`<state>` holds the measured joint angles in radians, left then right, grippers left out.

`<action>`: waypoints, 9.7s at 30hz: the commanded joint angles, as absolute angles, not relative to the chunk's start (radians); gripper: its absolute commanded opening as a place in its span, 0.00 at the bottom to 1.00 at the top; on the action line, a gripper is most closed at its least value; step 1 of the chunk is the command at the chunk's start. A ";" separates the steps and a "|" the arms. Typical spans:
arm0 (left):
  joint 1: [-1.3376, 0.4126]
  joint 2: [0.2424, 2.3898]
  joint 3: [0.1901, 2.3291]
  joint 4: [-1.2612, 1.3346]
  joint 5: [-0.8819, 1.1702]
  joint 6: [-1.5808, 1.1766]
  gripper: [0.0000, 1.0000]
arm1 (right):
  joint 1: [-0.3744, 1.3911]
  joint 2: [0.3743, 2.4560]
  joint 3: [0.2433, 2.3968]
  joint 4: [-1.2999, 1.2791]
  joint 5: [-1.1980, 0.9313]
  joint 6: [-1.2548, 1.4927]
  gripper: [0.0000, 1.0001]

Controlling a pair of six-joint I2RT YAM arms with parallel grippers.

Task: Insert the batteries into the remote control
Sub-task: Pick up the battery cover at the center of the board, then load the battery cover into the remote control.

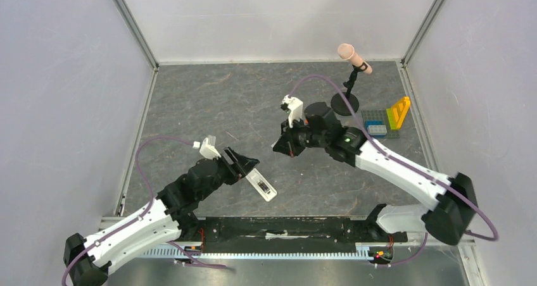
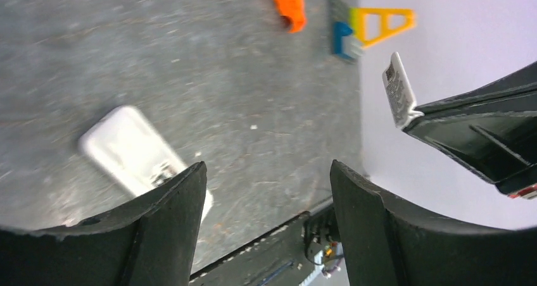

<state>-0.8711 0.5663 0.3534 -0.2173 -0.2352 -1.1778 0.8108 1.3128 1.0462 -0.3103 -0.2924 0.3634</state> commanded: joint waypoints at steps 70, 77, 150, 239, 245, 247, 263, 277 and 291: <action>-0.834 0.930 0.540 1.331 0.465 -1.419 0.54 | 0.802 1.199 0.739 1.540 -0.761 1.649 0.00; -0.834 0.933 0.537 1.338 0.475 -1.425 0.45 | 0.802 1.236 0.734 1.615 -0.743 1.698 0.00; -0.835 0.732 0.613 0.246 0.445 -1.004 0.02 | 0.873 0.894 0.935 -0.159 -0.319 0.684 0.70; -0.586 0.915 0.394 -0.204 -0.074 -1.006 0.69 | 1.189 1.300 0.580 0.034 0.173 0.759 0.00; -0.585 0.871 0.390 -0.248 -0.060 -0.997 0.68 | 1.180 1.243 0.606 0.057 -0.026 0.779 0.00; -0.585 0.854 0.382 -0.261 -0.055 -0.999 0.68 | 1.151 1.235 0.616 0.065 -0.083 0.793 0.00; -0.586 0.951 0.325 -0.237 0.138 -1.027 0.67 | 0.933 1.443 0.676 0.182 -0.386 0.926 0.00; -0.586 0.967 0.324 -0.247 0.166 -0.994 0.65 | 0.882 1.508 0.702 0.141 -0.385 0.945 0.00; -0.587 0.969 0.332 -0.247 0.163 -0.966 0.65 | 0.857 1.579 0.745 0.086 -0.393 0.889 0.00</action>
<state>-0.5884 0.9733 0.3252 -0.2333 0.1604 -1.0042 0.8661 1.5547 0.7002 0.0978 -0.3855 0.9234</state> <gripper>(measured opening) 0.653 0.120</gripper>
